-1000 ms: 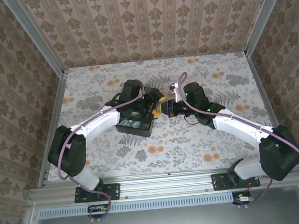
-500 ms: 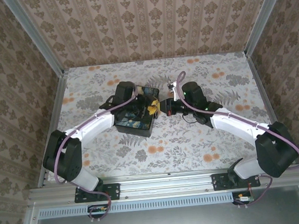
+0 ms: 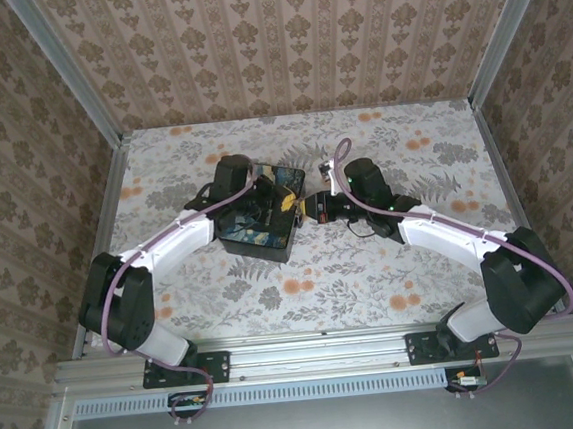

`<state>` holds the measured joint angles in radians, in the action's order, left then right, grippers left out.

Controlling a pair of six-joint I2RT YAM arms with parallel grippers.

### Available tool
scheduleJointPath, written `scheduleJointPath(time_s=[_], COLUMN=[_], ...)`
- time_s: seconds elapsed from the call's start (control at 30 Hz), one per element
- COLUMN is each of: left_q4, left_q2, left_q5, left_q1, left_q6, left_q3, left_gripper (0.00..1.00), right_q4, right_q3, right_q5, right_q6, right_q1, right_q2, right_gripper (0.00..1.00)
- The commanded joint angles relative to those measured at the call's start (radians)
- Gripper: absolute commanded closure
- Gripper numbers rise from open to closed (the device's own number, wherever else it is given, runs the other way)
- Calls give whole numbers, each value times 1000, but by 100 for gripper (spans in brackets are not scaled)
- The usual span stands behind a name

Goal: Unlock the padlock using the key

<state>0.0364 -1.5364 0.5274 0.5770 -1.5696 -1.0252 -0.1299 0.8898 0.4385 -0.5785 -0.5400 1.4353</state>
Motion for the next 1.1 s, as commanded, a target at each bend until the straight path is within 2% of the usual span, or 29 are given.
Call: scheduleJointPath(time_s=[0.0,0.2,0.27,0.37,0.67,0.9,1.03,1.07], left_q4=[38,99,124,137,102,98,148,157], left_q2=[34,31,41,50,48,54,67,70], left_q5=[39,53,40,38,70,81,67,63], left_q1=[9,13,15,14,9,3,-8,-12], left_q6=[81,238,278,303,308,342,391,398], left_q3=[-22,-74,-83,-91,-96,-97,-98,-96], left_gripper=[100,100,100,100,100,100,70,66], right_q4=[-5,-59,-70,-76,-269,-301,-215,-196], right_q3=[21,-12,-4,8,-38,-55,-60,-61], right_q5=[22,68,89,115,181,168,148,146], right_q6=[3,-80,-121,-174,-295,-311,-224,-205], right_q1=[-3,19,24,24,23,29,35,37], right_q2=[6,-3,13,52,87,65,29,22], right_gripper=[81,56,51,51,66,92,98,98])
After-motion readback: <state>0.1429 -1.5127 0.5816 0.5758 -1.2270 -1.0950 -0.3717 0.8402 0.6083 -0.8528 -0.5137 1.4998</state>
